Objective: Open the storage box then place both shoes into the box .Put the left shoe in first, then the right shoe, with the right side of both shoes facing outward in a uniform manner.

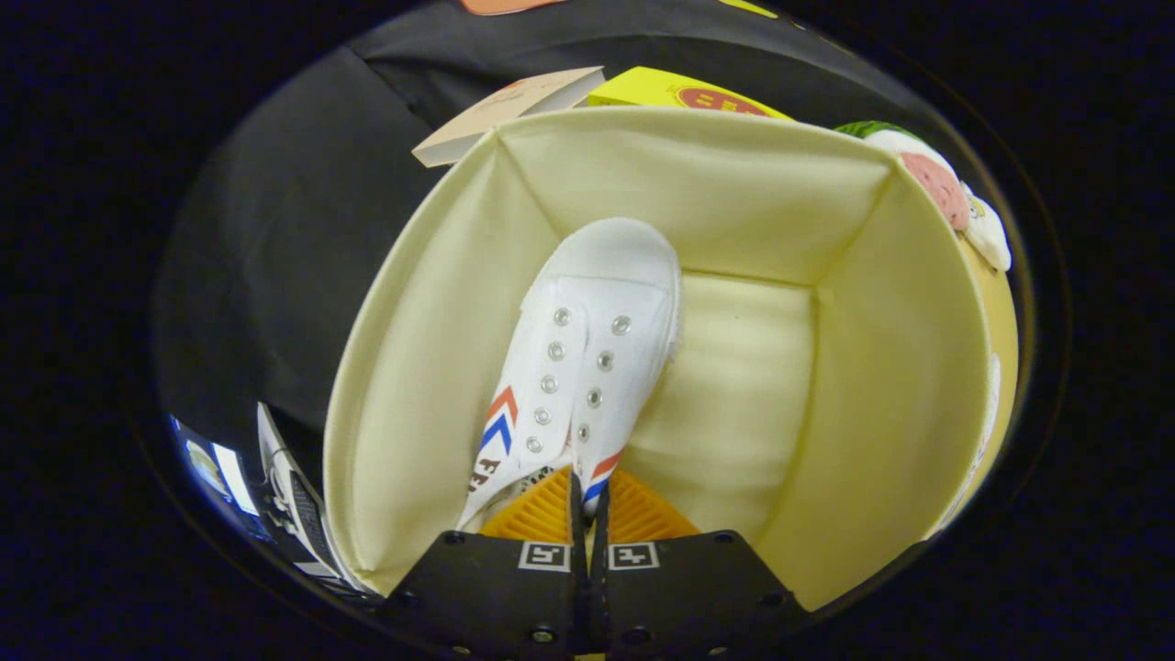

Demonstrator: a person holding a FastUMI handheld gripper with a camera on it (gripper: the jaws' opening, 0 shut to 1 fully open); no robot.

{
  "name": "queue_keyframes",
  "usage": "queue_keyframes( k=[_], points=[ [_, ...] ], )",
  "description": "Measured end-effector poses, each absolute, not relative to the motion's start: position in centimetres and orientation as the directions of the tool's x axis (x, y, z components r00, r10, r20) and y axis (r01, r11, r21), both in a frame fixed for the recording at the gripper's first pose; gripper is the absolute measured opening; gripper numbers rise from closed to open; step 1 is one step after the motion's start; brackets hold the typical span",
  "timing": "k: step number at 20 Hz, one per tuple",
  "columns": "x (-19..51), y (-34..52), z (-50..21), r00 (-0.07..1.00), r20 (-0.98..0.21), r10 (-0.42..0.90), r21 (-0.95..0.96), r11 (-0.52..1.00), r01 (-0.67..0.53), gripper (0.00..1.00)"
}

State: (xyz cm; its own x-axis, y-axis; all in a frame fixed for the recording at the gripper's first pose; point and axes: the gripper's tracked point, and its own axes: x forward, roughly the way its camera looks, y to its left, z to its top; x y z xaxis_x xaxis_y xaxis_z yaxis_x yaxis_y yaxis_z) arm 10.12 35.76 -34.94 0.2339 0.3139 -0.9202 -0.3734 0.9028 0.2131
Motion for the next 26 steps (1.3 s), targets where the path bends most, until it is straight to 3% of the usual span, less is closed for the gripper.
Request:
queue_keyframes(
  k=[6,7,8,10,11,12,16,19,26],
  points=[
    [10.4,35.9,-35.6,0.188,-0.942,0.277,0.185,0.899,-0.396,0.02],
    [10.2,36.1,-35.2,0.177,-0.941,0.29,0.2,0.894,-0.401,0.11],
    [10.0,36.1,-34.9,0.174,-0.939,0.297,0.206,0.89,-0.406,0.11],
    [9.8,35.2,-33.6,0.178,-0.939,0.293,0.207,0.899,-0.386,0.22],
    [9.3,35.3,-32.2,0.172,-0.929,0.327,0.243,0.892,-0.381,0.37],
    [8.8,35.3,-30.7,0.166,-0.917,0.363,0.276,0.877,-0.393,0.38],
    [7.5,32.2,-25.5,0.201,-0.909,0.365,0.232,0.844,-0.484,0.9],
    [6.6,28.9,-22.3,0.23,-0.89,0.393,0.23,0.825,-0.516,0.96],
    [5.8,17.7,-19.8,0.283,-0.88,0.382,0.206,0.842,-0.499,0.96]
  ],
)
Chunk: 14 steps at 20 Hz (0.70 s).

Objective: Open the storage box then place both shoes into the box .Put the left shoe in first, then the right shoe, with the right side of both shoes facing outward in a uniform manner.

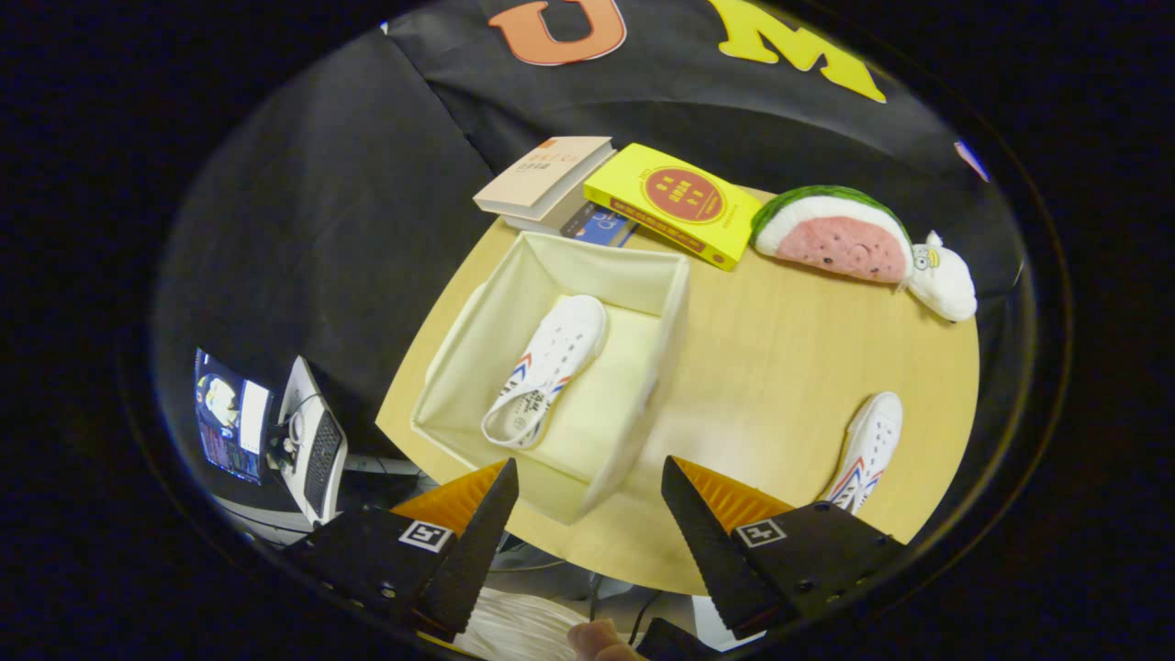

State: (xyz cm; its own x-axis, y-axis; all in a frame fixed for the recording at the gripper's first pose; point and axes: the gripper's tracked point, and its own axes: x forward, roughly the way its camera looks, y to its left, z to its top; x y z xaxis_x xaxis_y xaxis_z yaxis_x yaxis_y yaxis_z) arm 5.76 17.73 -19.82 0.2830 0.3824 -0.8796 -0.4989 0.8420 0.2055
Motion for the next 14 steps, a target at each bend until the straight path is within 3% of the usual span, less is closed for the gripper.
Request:
queue_keyframes(
  k=[5,10,14],
  points=[
    [7.5,7.0,-22.7,0.325,-0.895,0.305,0.154,0.896,-0.417,0.95],
    [9.3,-2.2,-28.2,0.296,-0.931,0.213,0.136,0.956,-0.261,0.95],
    [10.5,-7.8,-31.6,0.29,-0.946,0.142,0.082,0.974,-0.21,0.96]
  ],
)
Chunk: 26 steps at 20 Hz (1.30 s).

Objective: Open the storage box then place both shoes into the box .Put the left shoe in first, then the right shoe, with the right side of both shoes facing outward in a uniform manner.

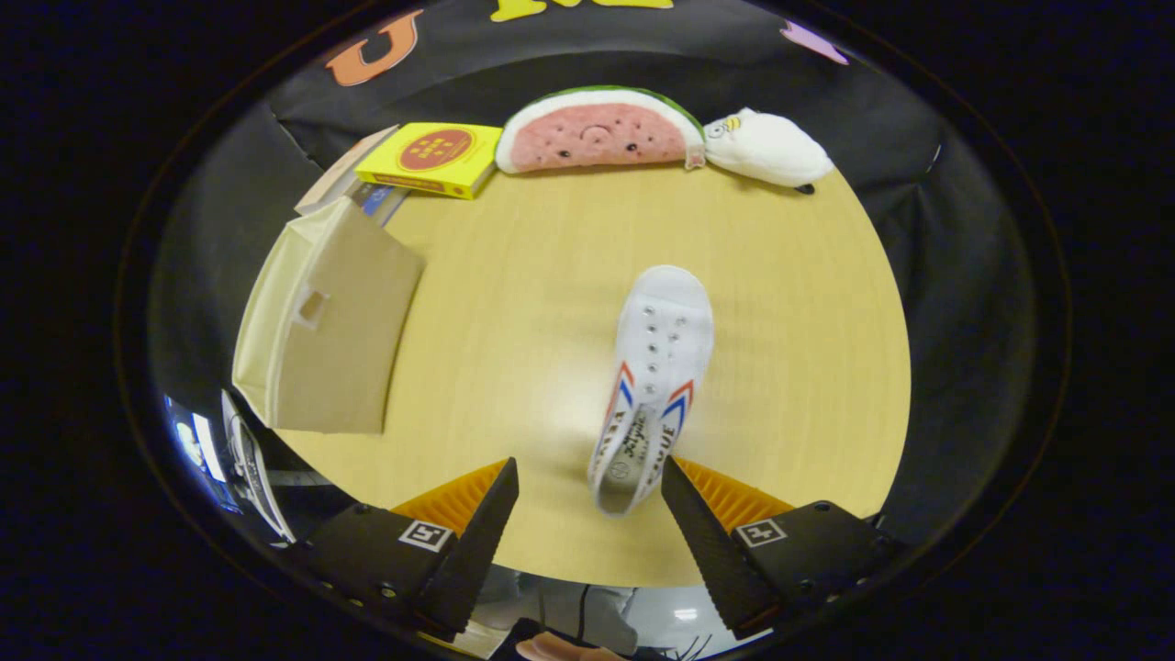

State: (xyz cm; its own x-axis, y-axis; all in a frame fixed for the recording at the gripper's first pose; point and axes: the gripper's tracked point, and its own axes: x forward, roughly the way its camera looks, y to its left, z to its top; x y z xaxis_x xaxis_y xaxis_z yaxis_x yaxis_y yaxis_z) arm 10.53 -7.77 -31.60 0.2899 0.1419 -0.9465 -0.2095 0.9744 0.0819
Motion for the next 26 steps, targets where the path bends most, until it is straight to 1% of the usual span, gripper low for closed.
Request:
queue_keyframes(
  k=[4,7,9,12,13,14,16,17,18,20,21,22,24,25,26],
  points=[
    [12.0,-11.2,-33.9,0.293,-0.953,0.08,0.019,0.978,-0.207,0.96],
    [13.4,-11.7,-36.5,0.283,-0.958,0.042,-0.024,0.974,-0.225,0.96],
    [14.2,-12.2,-38.1,0.275,-0.961,0.012,-0.048,0.977,-0.21,0.96],
    [14.9,-12.9,-38.8,0.281,-0.96,-0.006,-0.06,0.981,-0.183,0.94],
    [14.8,-12.9,-38.8,0.274,-0.962,-0.005,-0.055,0.983,-0.174,0.91],
    [14.8,-12.6,-39.0,0.264,-0.964,0.018,-0.027,0.986,-0.164,0.91],
    [14.9,-12.0,-39.3,0.25,-0.967,0.059,0.025,0.99,-0.136,0.73],
    [15.0,-11.9,-39.6,0.245,-0.967,0.077,0.042,0.989,-0.143,0.64],
    [14.8,-11.5,-39.5,0.228,-0.967,0.113,0.079,0.985,-0.154,0.64],
    [14.6,-10.5,-39.7,0.195,-0.964,0.182,0.158,0.979,-0.131,0.53],
    [14.7,-10.3,-39.5,0.193,-0.961,0.197,0.176,0.977,-0.121,0.33],
    [14.9,-10.3,-39.7,0.197,-0.958,0.209,0.188,0.975,-0.122,0.24],
    [14.6,-10.6,-39.7,0.196,-0.951,0.239,0.219,0.968,-0.12,0.12],
    [14.7,-10.7,-39.5,0.196,-0.94,0.279,0.27,0.96,-0.07,0.06],
    [14.1,-10.9,-39.9,0.169,-0.936,0.308,0.304,0.951,-0.048,0.02]
  ],
)
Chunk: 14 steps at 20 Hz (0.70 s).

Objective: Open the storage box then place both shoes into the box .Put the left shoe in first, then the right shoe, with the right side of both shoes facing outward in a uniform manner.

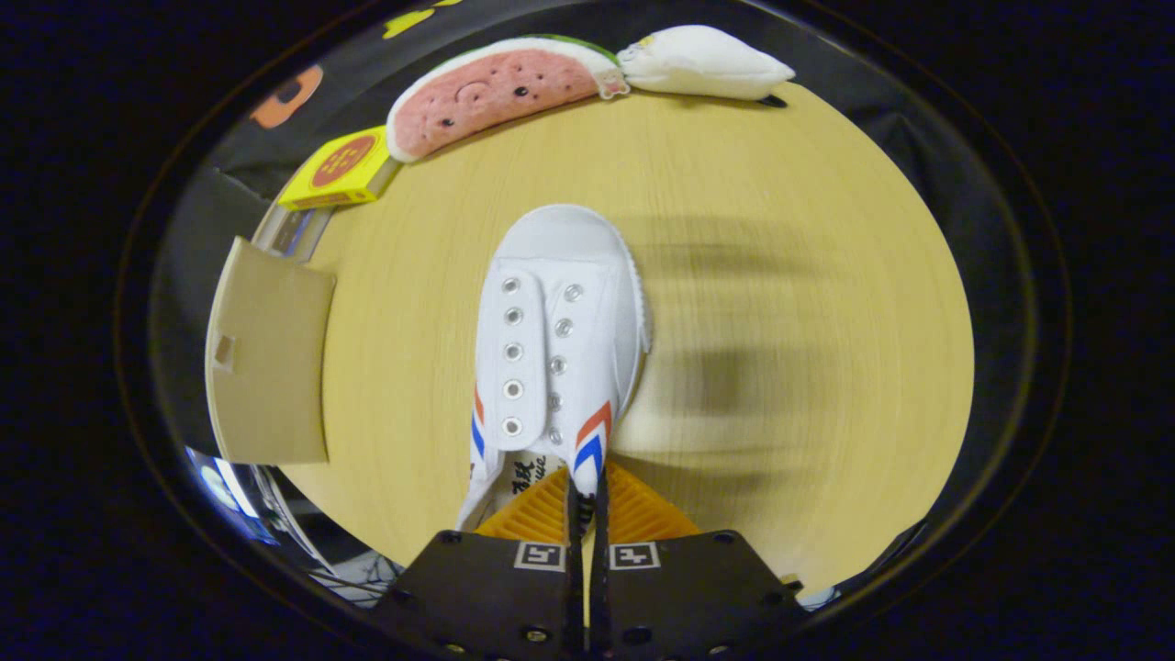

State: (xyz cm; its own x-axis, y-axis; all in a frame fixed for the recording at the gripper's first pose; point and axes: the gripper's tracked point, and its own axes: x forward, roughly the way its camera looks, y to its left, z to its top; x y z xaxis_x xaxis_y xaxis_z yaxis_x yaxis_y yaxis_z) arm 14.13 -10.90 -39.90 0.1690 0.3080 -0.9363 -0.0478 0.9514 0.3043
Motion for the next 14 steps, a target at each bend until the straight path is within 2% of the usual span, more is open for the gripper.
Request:
queue_keyframes(
  k=[3,7,14],
  points=[
    [14.7,-11.2,-39.7,0.202,-0.914,0.353,0.362,0.932,0.009,0.0],
    [13.4,-9.8,-38.0,0.194,-0.866,0.461,0.483,0.871,0.088,0.0],
    [11.3,-8.6,-34.1,0.253,-0.875,0.413,0.439,0.897,0.052,0.0]
  ],
)
